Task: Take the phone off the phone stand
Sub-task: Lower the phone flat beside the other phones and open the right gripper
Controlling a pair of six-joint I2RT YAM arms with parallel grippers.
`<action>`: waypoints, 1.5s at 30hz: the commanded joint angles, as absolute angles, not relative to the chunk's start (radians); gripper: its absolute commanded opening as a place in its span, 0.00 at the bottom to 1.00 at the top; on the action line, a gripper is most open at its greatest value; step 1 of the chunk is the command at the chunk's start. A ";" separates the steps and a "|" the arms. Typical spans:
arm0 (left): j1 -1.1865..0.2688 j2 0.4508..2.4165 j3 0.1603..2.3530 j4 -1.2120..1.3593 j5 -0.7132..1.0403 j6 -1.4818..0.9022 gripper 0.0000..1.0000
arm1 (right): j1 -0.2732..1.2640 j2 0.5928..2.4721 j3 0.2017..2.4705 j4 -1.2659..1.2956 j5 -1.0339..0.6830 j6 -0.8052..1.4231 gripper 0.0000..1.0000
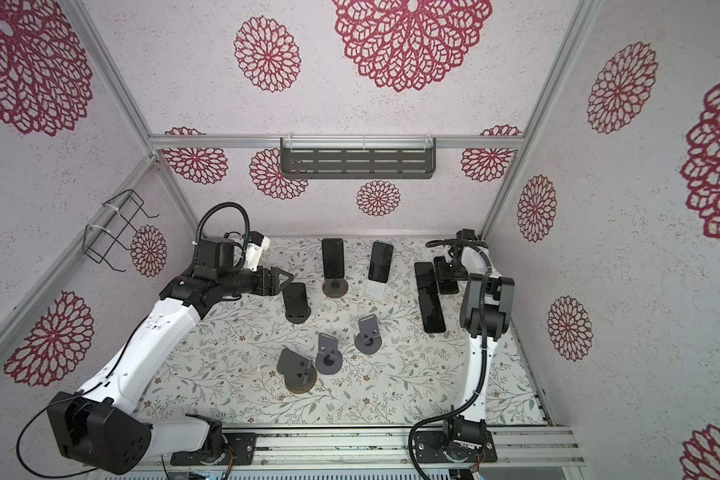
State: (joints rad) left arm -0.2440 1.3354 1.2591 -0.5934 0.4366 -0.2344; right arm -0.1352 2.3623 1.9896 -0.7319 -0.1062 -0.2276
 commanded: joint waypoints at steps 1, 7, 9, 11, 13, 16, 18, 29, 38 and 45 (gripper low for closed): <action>-0.239 1.339 1.259 -0.597 0.442 -0.206 0.74 | -0.140 2.373 2.026 -0.736 -0.133 -0.233 0.12; -0.239 1.345 1.262 -0.603 0.436 -0.203 0.75 | -0.143 2.381 2.028 -0.742 -0.132 -0.230 0.31; -0.239 1.346 1.262 -0.604 0.437 -0.203 0.75 | -0.144 2.382 2.028 -0.742 -0.135 -0.229 0.36; -0.239 1.345 1.262 -0.606 0.436 -0.202 0.75 | -0.144 2.384 2.028 -0.743 -0.134 -0.225 0.39; -0.239 1.345 1.264 -0.607 0.437 -0.201 0.75 | -0.144 2.388 2.028 -0.744 -0.135 -0.224 0.42; -0.239 1.342 1.264 -0.609 0.441 -0.195 0.75 | -0.144 2.390 2.025 -0.744 -0.135 -0.218 0.49; -0.239 1.339 1.264 -0.612 0.438 -0.190 0.75 | -0.145 2.394 2.026 -0.744 -0.135 -0.215 0.54; -0.239 1.335 1.266 -0.616 0.438 -0.180 0.76 | -0.146 2.404 2.026 -0.749 -0.142 -0.204 0.62; -0.239 1.333 1.267 -0.618 0.436 -0.177 0.76 | -0.147 2.406 2.025 -0.751 -0.140 -0.197 0.78; -0.239 1.335 1.266 -0.621 0.436 -0.175 0.76 | -0.149 2.407 2.018 -0.752 -0.137 -0.194 0.80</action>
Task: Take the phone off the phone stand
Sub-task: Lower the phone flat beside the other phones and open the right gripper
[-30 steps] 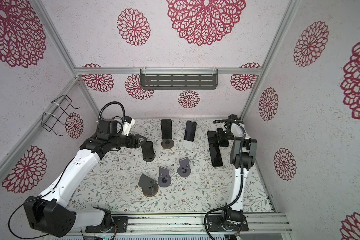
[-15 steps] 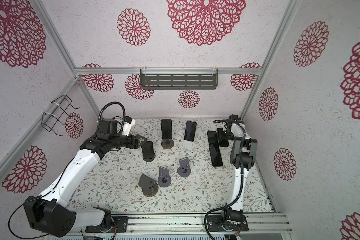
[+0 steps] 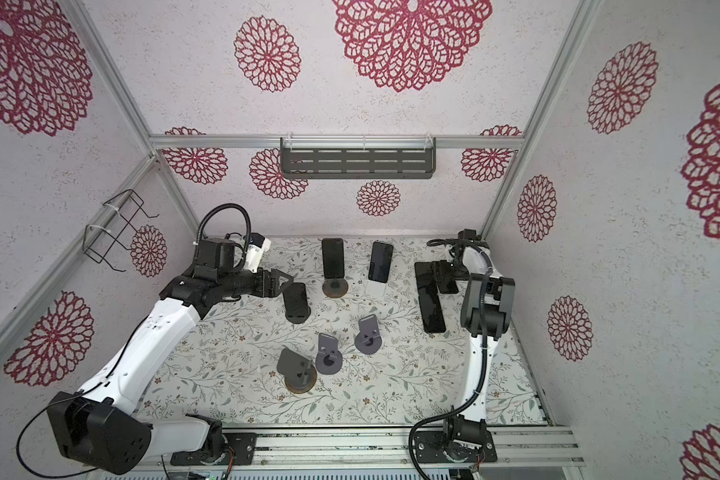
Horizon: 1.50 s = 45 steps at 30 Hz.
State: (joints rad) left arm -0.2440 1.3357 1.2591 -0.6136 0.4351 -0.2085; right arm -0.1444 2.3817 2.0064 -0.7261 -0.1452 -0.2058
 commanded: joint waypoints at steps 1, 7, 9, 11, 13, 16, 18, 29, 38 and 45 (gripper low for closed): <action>-0.239 1.335 1.266 -0.621 0.436 -0.175 0.76 | -0.148 2.407 2.017 -0.752 -0.137 -0.193 0.80; -0.239 1.335 1.269 -0.623 0.436 -0.175 0.76 | -0.156 2.394 1.998 -0.737 -0.123 -0.175 0.80; -0.239 1.333 1.268 -0.624 0.435 -0.173 0.76 | -0.167 2.383 1.976 -0.718 -0.122 -0.158 0.80; -0.239 1.332 1.269 -0.624 0.433 -0.173 0.76 | -0.180 2.368 1.954 -0.696 -0.129 -0.148 0.80; -0.239 1.331 1.268 -0.624 0.434 -0.174 0.76 | -0.188 2.359 1.946 -0.688 -0.135 -0.145 0.79; -0.239 1.333 1.270 -0.624 0.436 -0.172 0.76 | -0.190 2.355 1.944 -0.690 -0.135 -0.147 0.79; -0.239 1.333 1.268 -0.624 0.436 -0.174 0.76 | -0.191 2.354 1.941 -0.690 -0.149 -0.145 0.79; -0.239 1.341 1.272 -0.630 0.435 -0.172 0.76 | -0.192 2.312 1.864 -0.652 -0.247 -0.131 0.78; -0.239 1.342 1.273 -0.633 0.430 -0.169 0.76 | -0.205 2.278 1.853 -0.640 -0.250 -0.108 0.77; -0.239 1.344 1.272 -0.633 0.418 -0.169 0.76 | -0.209 2.188 1.839 -0.615 -0.216 -0.091 0.79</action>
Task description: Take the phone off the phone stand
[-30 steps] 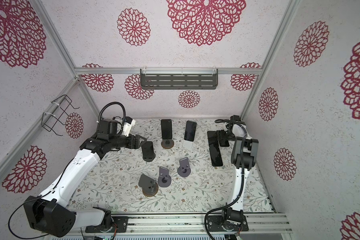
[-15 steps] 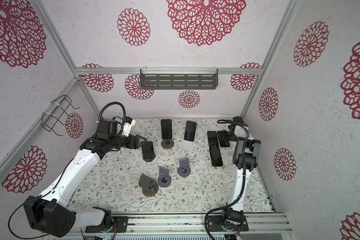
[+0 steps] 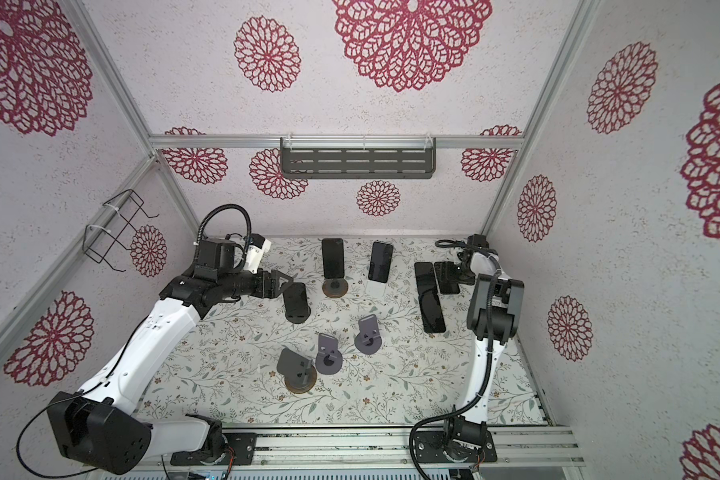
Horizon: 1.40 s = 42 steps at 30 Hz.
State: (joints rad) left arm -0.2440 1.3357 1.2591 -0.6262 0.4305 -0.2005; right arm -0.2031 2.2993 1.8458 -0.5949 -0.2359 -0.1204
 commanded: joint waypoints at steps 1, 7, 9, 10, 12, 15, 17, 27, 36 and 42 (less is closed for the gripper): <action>-0.239 1.345 1.270 -0.633 0.411 -0.167 0.76 | -0.209 2.165 1.828 -0.603 -0.211 -0.086 0.80; -0.242 1.354 1.262 -0.624 0.378 -0.160 0.80 | -0.212 2.052 1.769 -0.573 -0.285 -0.063 0.85; -0.246 1.361 1.258 -0.622 0.336 -0.148 0.83 | -0.212 1.997 1.714 -0.538 -0.310 -0.052 0.86; -0.251 1.368 1.259 -0.630 0.304 -0.141 0.85 | -0.211 1.953 1.671 -0.511 -0.333 -0.042 0.87; -0.258 1.377 1.260 -0.648 0.246 -0.126 0.90 | -0.207 1.857 1.562 -0.439 -0.397 -0.008 0.99; -0.271 1.386 1.255 -0.657 0.163 -0.117 0.99 | -0.173 1.679 1.348 -0.291 -0.432 0.066 0.99; -0.286 1.387 1.258 -0.659 0.121 -0.124 0.98 | -0.143 1.569 1.226 -0.235 -0.432 0.074 0.99; -0.233 1.251 1.000 -0.234 0.416 -0.015 0.92 | -0.066 1.294 0.992 -0.311 -0.650 0.081 0.99; -0.051 1.369 1.022 -0.316 0.797 0.168 0.86 | -0.046 1.107 0.941 -0.388 -0.653 0.095 0.99; -0.020 1.541 1.133 -0.471 0.922 0.323 0.64 | -0.041 1.057 0.955 -0.426 -0.643 0.076 0.99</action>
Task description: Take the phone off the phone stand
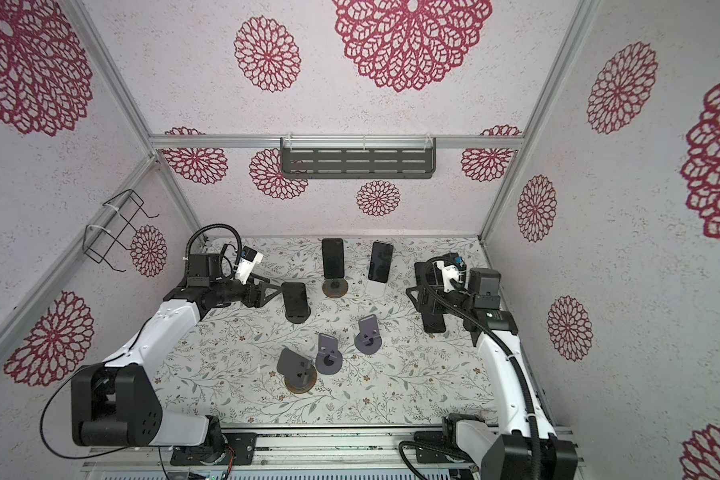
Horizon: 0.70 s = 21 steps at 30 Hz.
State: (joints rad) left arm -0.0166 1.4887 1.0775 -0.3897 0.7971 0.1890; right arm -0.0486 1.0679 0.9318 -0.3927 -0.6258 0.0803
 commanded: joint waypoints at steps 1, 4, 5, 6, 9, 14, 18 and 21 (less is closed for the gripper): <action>-0.019 1.568 1.158 -0.500 0.936 0.346 0.65 | -0.041 1.060 0.957 -0.440 -0.643 0.072 0.99; -0.018 1.597 1.171 -0.498 0.961 0.392 0.73 | -0.034 1.072 0.962 -0.482 -0.623 0.064 0.99; -0.018 1.600 1.164 -0.482 0.958 0.396 0.74 | -0.032 1.074 0.960 -0.489 -0.608 0.062 0.99; -0.019 1.605 1.158 -0.465 0.953 0.402 0.75 | -0.029 1.077 0.962 -0.500 -0.590 0.058 0.99; -0.017 1.633 1.158 -0.456 0.955 0.431 0.76 | -0.026 1.080 0.971 -0.529 -0.558 0.045 0.99; -0.015 1.694 1.188 -0.466 0.988 0.463 0.67 | -0.023 1.084 0.997 -0.555 -0.530 0.039 0.99; -0.019 1.722 1.204 -0.461 1.000 0.479 0.60 | -0.007 1.095 0.996 -0.554 -0.505 0.043 0.99; -0.021 1.735 1.217 -0.455 1.004 0.486 0.57 | 0.007 1.103 0.988 -0.551 -0.487 0.049 0.99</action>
State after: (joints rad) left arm -0.0170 1.7222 1.1816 -0.4625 0.9638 0.4339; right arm -0.0078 1.0969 0.9665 -0.5426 -0.5171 0.0677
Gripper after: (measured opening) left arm 0.577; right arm 0.989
